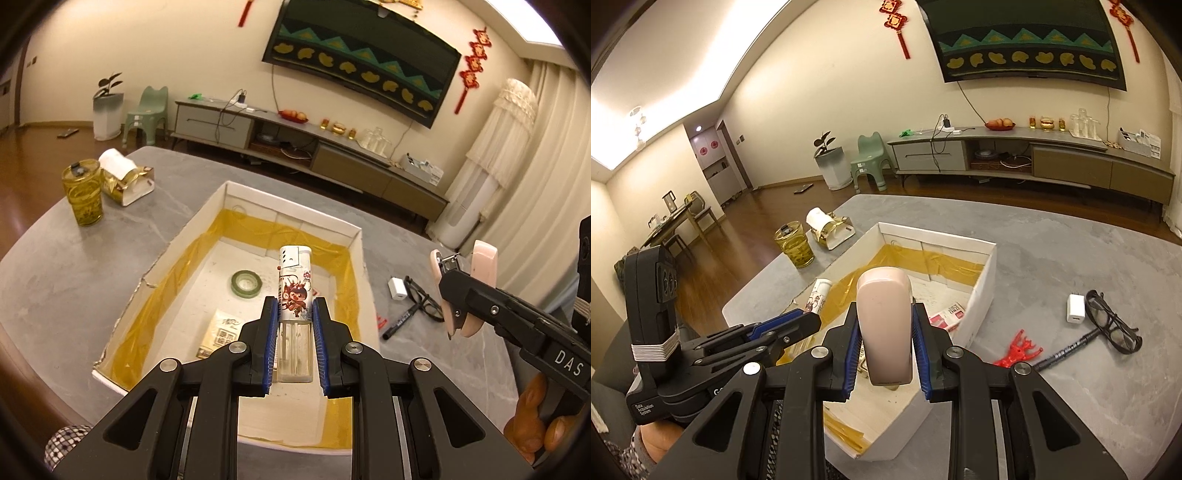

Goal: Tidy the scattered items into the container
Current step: 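Carry the glass vial and pink stapler over the white box with both grippers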

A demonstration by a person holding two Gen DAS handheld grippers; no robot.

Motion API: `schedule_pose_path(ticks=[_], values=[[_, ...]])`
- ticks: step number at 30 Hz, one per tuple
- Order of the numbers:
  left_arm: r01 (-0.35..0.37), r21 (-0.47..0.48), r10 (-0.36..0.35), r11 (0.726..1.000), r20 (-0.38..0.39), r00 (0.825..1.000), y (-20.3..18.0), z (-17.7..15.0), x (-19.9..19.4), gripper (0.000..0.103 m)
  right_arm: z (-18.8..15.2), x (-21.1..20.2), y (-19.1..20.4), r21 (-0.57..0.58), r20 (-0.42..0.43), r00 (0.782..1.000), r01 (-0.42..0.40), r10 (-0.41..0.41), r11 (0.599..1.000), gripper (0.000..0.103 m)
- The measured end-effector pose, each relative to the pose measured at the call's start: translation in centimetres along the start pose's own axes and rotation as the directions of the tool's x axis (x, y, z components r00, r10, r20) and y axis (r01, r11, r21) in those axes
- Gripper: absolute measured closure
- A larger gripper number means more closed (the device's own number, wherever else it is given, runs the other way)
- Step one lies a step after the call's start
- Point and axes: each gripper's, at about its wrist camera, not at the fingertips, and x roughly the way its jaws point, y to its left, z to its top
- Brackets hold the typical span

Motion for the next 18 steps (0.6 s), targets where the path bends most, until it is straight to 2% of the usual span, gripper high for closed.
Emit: schedule_pose_path(ticks=[11, 18], values=[[-0.010, -0.102, 0.009, 0.995, -0.011, 1.000, 4.7, 0.8, 0.6, 0.084, 1.2, 2.9, 1.6, -0.045, -0.069, 0.997, 0.023, -0.026, 0.999, 0.075], [-0.002, -0.126, 0.000, 0.992, -0.014, 1.000, 5.8, 1.4, 0.9, 0.084, 2.2, 4.1, 2.0, -0.069, -0.098, 0.994, 0.036, -0.042, 0.997, 0.075]])
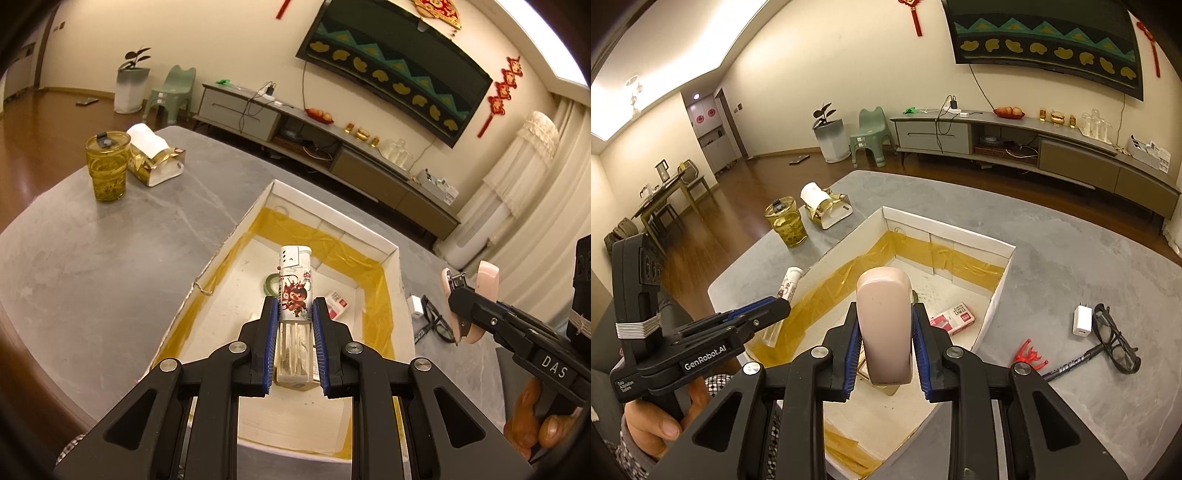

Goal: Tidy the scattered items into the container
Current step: 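Carry the glass vial and pink stapler over the white box with both grippers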

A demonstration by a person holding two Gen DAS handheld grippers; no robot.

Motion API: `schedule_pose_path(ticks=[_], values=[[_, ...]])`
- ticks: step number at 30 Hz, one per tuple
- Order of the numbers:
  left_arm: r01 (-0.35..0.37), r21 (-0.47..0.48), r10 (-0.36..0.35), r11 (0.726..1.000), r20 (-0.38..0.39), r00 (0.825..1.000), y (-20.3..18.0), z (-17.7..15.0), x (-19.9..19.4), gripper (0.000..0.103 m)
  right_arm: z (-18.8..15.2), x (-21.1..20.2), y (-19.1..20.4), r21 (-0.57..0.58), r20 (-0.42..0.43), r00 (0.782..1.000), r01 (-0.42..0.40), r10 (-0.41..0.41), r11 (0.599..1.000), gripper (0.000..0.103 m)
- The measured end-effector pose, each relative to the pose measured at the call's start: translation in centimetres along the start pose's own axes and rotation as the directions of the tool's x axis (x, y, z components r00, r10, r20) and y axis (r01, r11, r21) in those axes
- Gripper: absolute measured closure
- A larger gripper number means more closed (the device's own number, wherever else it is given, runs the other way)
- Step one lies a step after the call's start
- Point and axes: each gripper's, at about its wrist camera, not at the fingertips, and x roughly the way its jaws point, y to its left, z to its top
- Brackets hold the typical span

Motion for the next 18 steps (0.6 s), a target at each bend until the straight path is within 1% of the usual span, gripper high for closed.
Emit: schedule_pose_path(ticks=[8, 18], values=[[0.017, 0.007, -0.017, 1.000, 0.004, 1.000, -0.5, 1.0, 0.3, 0.084, 1.4, 1.2, -0.3, 0.012, -0.036, 0.999, -0.017, 0.017, 1.000, 0.075], [0.012, 0.029, -0.011, 1.000, -0.028, 1.000, -1.4, 2.1, 2.2, 0.084, 2.8, 2.7, 0.1, -0.009, -0.075, 0.997, -0.012, 0.011, 1.000, 0.075]])
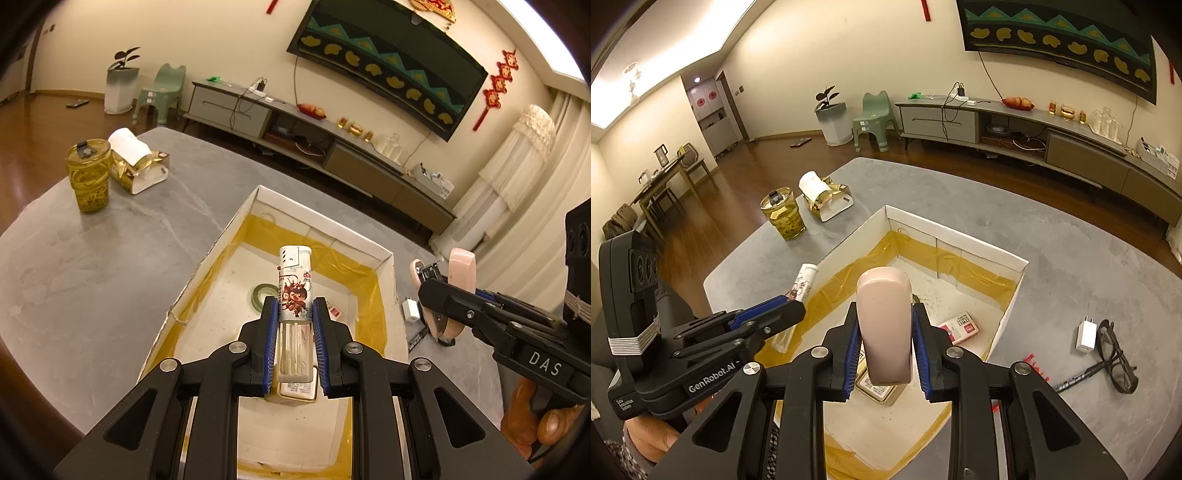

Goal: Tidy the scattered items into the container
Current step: 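Carry the glass vial and pink stapler over the white box with both grippers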

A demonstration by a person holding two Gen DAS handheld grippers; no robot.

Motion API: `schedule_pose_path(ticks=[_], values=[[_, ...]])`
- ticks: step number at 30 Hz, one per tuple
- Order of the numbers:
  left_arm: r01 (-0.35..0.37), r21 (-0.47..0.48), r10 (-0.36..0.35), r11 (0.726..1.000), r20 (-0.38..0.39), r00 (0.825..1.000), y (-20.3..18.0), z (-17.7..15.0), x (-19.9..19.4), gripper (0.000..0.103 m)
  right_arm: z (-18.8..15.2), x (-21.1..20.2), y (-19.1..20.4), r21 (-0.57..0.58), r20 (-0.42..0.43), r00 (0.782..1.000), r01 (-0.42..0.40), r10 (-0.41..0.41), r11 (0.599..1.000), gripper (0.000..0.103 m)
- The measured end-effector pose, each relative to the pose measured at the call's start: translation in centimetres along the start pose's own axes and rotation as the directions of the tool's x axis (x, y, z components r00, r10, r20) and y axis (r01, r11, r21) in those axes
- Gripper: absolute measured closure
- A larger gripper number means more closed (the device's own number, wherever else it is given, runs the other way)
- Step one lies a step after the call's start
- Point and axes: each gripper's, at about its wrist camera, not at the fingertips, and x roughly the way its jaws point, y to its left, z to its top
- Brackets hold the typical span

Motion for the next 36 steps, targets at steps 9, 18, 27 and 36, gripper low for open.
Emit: schedule_pose_path(ticks=[9, 18, 27, 36], values=[[-0.014, 0.019, 0.015, 1.000, -0.026, 1.000, -0.1, 1.0, 1.1, 0.084, 1.3, 1.4, 0.0, -0.007, -0.035, 0.999, -0.001, 0.000, 1.000, 0.075], [-0.036, 0.058, 0.039, 0.998, -0.047, 0.998, -0.5, 2.0, 2.5, 0.084, 2.4, 3.2, -0.5, 0.012, -0.073, 0.997, -0.016, 0.017, 1.000, 0.075], [-0.012, 0.010, 0.013, 1.000, -0.111, 0.994, 0.1, 2.3, 4.8, 0.084, 2.5, 4.8, -1.4, 0.045, -0.099, 0.995, -0.028, 0.033, 0.999, 0.075], [0.020, -0.063, -0.028, 0.998, -0.128, 0.991, -0.4, 3.0, 6.6, 0.084, 2.5, 7.0, -3.4, 0.123, -0.143, 0.989, -0.017, 0.035, 0.992, 0.075]])
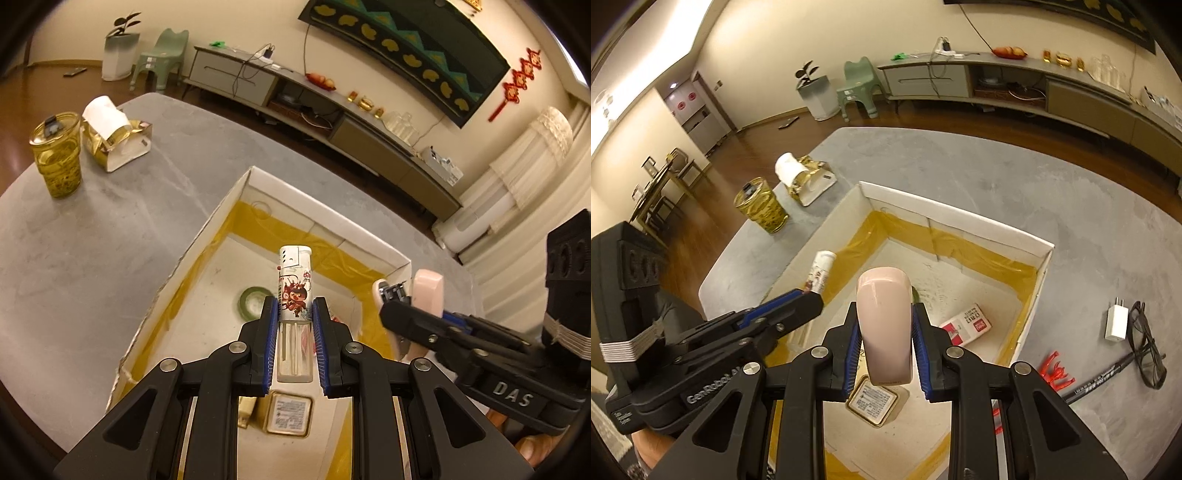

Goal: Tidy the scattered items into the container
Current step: 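Carry the glass vial and pink stapler over the white box with both grippers, then open both grippers to drop the vial and stapler into the box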

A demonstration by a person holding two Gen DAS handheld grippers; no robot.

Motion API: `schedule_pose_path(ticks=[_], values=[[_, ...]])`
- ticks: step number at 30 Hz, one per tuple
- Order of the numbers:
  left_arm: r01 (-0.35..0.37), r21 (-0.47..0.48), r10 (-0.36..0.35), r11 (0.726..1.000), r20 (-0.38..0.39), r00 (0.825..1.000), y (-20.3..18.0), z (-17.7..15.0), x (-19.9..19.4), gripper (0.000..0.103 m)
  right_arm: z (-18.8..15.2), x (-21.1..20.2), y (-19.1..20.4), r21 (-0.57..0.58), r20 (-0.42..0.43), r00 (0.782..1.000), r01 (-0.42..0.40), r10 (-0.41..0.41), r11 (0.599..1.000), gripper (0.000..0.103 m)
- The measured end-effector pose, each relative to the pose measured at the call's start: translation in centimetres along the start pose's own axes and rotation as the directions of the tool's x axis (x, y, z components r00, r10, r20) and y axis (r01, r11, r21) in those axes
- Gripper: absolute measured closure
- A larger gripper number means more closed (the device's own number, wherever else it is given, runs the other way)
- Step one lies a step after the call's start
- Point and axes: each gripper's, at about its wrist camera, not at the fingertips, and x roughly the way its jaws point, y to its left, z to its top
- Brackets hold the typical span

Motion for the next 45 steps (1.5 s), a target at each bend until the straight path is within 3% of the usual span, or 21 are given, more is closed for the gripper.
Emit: schedule_pose_path(ticks=[9, 13, 17, 21, 24, 45], values=[[0.059, 0.029, -0.057, 0.998, -0.078, 0.995, -1.6, -1.0, 2.0, 0.084, 1.0, 1.1, -1.5, 0.042, -0.019, 1.000, 0.012, -0.012, 0.999, 0.075], [0.034, 0.055, -0.030, 0.998, -0.069, 0.997, -1.5, -1.7, 1.7, 0.084, 1.8, 2.1, -1.0, 0.017, -0.037, 0.999, 0.026, -0.025, 1.000, 0.075], [0.015, 0.018, -0.013, 1.000, -0.060, 0.998, -0.1, -1.8, 1.3, 0.084, 2.6, 3.1, -0.5, -0.008, -0.055, 0.998, 0.038, -0.039, 0.999, 0.075], [-0.062, -0.022, 0.062, 0.998, -0.009, 0.998, 1.1, -1.2, 0.6, 0.084, 3.4, 4.1, 0.1, -0.033, -0.073, 0.996, 0.051, -0.053, 0.998, 0.075], [-0.080, -0.038, 0.080, 0.996, -0.001, 0.997, 1.6, -0.7, 0.7, 0.084, 3.9, 4.8, 0.2, -0.041, -0.080, 0.995, 0.058, -0.061, 0.997, 0.075], [-0.080, -0.092, 0.075, 0.993, -0.065, 0.995, 2.6, 0.6, 2.6, 0.083, 4.4, 8.2, -1.5, -0.033, -0.111, 0.989, 0.097, -0.100, 0.995, 0.075]])
